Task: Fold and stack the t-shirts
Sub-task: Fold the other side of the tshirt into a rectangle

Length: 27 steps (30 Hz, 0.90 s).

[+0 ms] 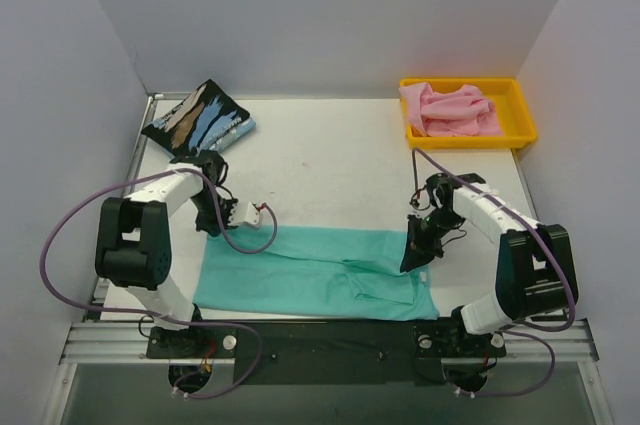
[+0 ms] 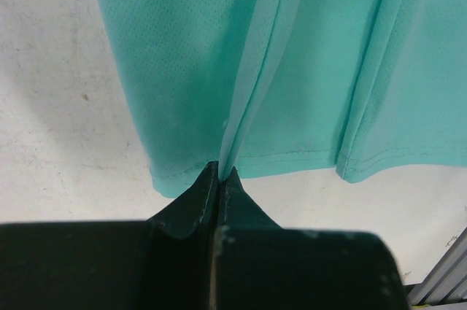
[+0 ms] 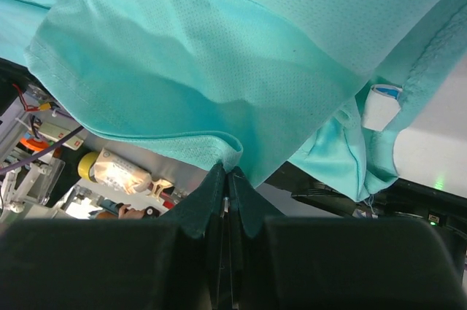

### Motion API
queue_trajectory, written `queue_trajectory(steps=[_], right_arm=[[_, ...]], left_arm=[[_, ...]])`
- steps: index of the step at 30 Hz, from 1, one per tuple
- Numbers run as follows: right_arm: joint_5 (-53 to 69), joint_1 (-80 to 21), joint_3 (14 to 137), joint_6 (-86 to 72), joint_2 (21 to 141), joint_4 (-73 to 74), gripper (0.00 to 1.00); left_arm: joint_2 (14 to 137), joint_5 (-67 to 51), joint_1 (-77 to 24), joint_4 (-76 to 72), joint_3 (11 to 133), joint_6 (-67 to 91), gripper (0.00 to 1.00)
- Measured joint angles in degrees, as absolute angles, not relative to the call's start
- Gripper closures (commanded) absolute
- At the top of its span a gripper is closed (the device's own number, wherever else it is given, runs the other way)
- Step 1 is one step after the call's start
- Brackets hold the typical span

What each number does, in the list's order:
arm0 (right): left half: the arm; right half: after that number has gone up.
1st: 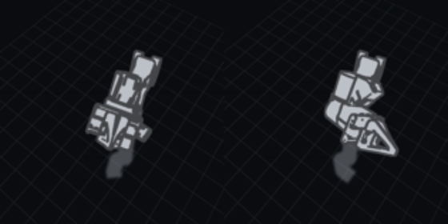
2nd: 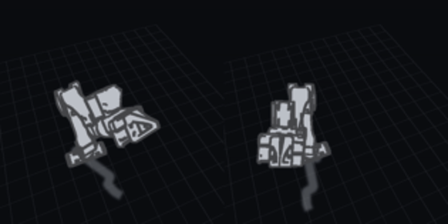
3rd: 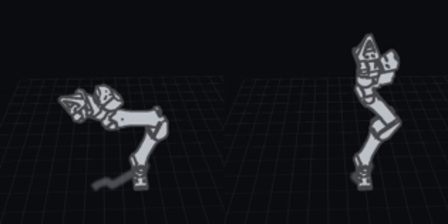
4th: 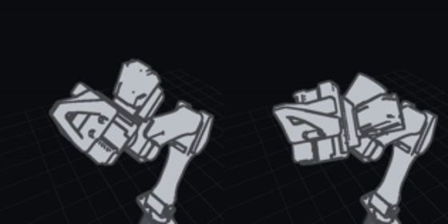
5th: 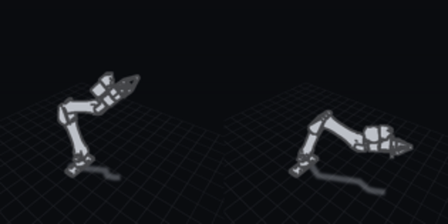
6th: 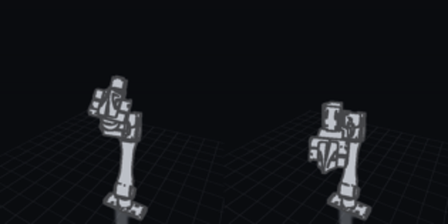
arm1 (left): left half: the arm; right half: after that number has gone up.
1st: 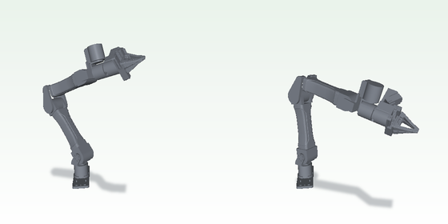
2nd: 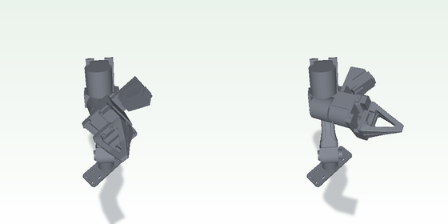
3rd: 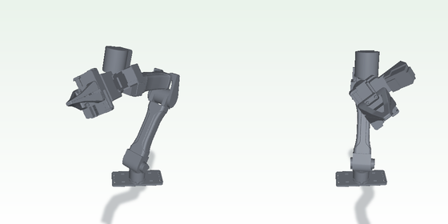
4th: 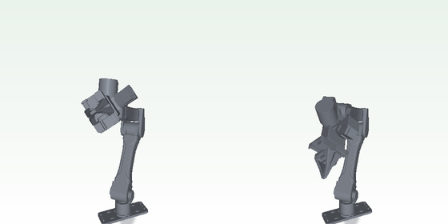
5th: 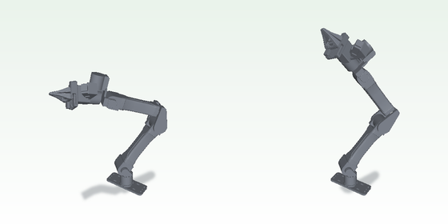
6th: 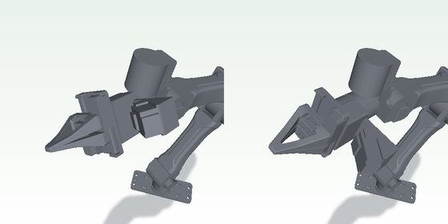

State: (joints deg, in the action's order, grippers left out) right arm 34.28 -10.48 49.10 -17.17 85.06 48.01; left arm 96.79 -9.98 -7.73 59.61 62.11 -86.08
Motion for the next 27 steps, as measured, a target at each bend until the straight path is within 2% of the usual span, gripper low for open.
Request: queue_trajectory(steps=[10, 11, 12, 13, 14, 15, 16, 17, 22, 24, 25, 26, 27], right_arm=[[34.09, -10.48, 48.07, -16.99, 85.84, 47.72, 1.0], [34.04, -10.48, 48.07, -16.93, 86.24, 47.68, 1.0], [34.0, -10.48, 48.07, -16.91, 86.59, 47.64, 0.99], [33.93, -10.48, 48.05, -16.88, 86.85, 47.57, 0.85], [33.89, -10.48, 47.97, -16.86, 87.0, 47.55, 0.78], [33.91, -10.48, 47.81, -16.8, 87.05, 47.57, 0.67], [33.93, -10.48, 47.64, -16.53, 87.05, 47.83, 0.65], [33.91, -10.5, 47.57, -16.27, 87.07, 48.47, 0.62], [33.87, -11.0, 47.88, -14.28, 85.14, 54.02, 0.58], [34.44, -11.4, 49.6, -13.56, 82.61, 57.36, 0.64], [34.85, -11.66, 51.42, -13.32, 81.14, 58.83, 0.74], [35.05, -12.08, 53.49, -13.23, 79.79, 59.44, 0.79], [35.16, -12.58, 55.31, -13.15, 78.98, 59.55, 0.88]], left_arm=[[95.9, -7.42, -7.84, 58.87, 57.52, -87.83, 1.0], [95.48, -7.33, -7.84, 59.0, 57.28, -87.92, 0.98], [95.11, -7.25, -7.86, 59.07, 57.21, -87.99, 0.8], [94.78, -7.22, -7.86, 59.07, 57.19, -88.12, 0.7], [94.52, -7.05, -7.86, 59.07, 57.19, -88.36, 0.5], [94.37, -6.9, -7.86, 59.07, 57.14, -88.6, 0.4], [94.24, -6.63, -7.84, 59.16, 57.12, -89.06, 0.27], [94.19, -6.57, -7.84, 59.37, 57.12, -89.27, 0.23], [94.02, -6.31, -7.55, 64.99, 59.0, -89.91, 0.21], [93.49, -6.48, -7.38, 67.51, 60.73, -90.26, 0.22], [93.03, -6.63, -7.22, 68.69, 61.67, -90.28, 0.26], [92.49, -6.98, -7.05, 69.65, 62.41, -90.24, 0.31], [91.96, -7.44, -6.92, 70.24, 62.96, -89.76, 0.48]])
